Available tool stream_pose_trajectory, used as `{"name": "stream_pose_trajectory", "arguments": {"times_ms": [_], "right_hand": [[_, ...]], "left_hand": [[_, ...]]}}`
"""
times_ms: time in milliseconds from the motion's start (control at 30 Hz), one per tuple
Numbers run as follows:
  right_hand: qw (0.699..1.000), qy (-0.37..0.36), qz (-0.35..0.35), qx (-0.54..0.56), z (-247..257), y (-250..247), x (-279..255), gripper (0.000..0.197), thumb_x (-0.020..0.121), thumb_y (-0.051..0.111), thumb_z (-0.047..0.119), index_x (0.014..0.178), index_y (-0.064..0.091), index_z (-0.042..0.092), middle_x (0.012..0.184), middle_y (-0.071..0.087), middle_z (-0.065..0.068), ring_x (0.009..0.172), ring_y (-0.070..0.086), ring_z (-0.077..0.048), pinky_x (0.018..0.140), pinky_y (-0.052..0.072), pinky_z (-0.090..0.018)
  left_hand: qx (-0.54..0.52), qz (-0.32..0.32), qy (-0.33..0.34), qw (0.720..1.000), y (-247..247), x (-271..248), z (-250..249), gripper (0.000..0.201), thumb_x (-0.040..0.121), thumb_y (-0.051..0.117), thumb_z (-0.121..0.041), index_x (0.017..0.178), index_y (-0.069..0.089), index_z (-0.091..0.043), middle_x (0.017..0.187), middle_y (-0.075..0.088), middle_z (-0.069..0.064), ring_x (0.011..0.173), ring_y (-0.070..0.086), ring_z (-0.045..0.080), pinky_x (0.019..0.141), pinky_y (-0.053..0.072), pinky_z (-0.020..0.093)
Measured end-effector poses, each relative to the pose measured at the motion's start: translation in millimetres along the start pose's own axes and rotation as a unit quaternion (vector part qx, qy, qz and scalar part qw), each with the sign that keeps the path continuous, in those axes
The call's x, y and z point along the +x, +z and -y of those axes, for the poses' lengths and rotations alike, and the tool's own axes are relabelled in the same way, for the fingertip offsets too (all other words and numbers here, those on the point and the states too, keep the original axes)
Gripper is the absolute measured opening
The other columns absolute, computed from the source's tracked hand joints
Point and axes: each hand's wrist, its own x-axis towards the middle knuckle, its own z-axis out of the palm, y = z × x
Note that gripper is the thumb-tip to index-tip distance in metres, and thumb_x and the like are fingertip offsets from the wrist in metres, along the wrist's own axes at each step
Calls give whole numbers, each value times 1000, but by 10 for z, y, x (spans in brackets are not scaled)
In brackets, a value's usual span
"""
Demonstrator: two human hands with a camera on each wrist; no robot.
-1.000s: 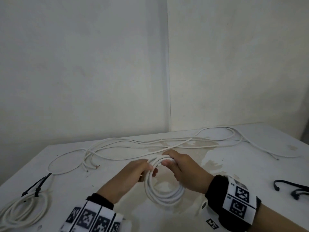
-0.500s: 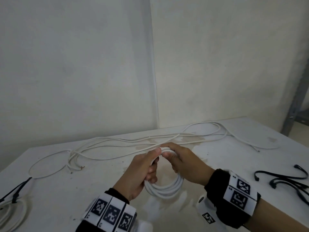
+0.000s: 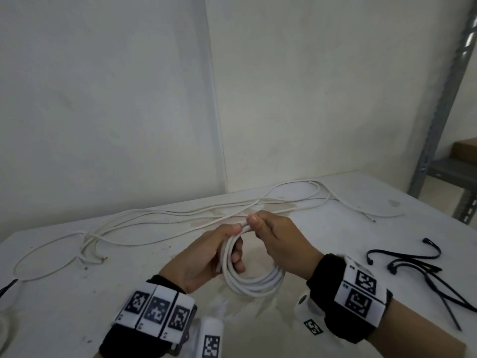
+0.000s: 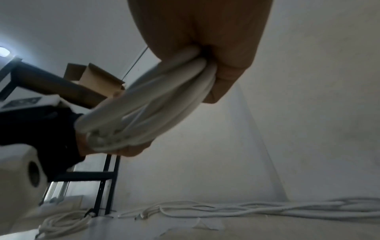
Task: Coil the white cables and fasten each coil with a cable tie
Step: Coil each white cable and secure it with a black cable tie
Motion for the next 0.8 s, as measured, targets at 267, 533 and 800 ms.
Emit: {"name": "stream_pose_trajectory", "arguments": {"times_ms": [267, 533, 800], "right_hand": [[1000, -16, -23, -11, -68, -136, 3, 34, 81, 30, 52, 71, 49, 25, 57, 40, 8, 50, 43, -3, 54, 32, -16], [1000, -7, -21, -2, -133, -252, -137, 27, 96, 37, 29, 72, 48, 35, 54, 49, 20, 57, 51, 10, 57, 36, -8], [995, 76, -31, 57, -277, -505, -364, 37, 86, 37, 46, 111, 50, 23, 93, 57, 6, 82, 58, -4, 75, 46, -15]], "left_hand": [[-70, -23, 11, 997, 263, 51, -8, 34, 86, 49, -39, 65, 43, -13, 40, 29, -7, 30, 25, 5, 37, 31, 18], [29, -126, 50, 990, 514, 137, 81, 41, 92, 49, -35, 58, 41, -13, 41, 28, -4, 34, 22, 9, 39, 25, 20], [25, -111, 41, 993, 704, 243, 189, 41, 90, 52, -33, 57, 38, -13, 40, 27, -3, 32, 22, 9, 37, 24, 20]]}}
